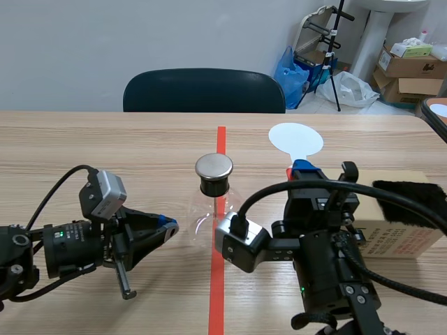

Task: Do the electroscope experiment

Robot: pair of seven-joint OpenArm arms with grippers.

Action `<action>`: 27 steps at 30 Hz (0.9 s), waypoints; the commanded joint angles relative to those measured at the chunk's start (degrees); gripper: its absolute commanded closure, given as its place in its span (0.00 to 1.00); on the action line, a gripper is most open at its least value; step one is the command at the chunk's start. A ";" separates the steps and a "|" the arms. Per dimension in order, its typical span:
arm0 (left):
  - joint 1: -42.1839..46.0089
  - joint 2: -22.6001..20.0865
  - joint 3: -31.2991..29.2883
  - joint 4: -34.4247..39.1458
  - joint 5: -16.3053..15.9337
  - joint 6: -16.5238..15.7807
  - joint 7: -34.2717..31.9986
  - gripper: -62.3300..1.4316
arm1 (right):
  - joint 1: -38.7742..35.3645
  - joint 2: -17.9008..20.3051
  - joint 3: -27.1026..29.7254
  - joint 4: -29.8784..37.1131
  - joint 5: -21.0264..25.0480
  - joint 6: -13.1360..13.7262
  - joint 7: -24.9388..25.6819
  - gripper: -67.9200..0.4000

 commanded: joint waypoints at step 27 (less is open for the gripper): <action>-0.94 -0.28 0.52 0.57 -0.35 3.85 -1.49 0.93 | 0.72 0.85 0.04 0.48 -0.04 1.09 -0.94 0.97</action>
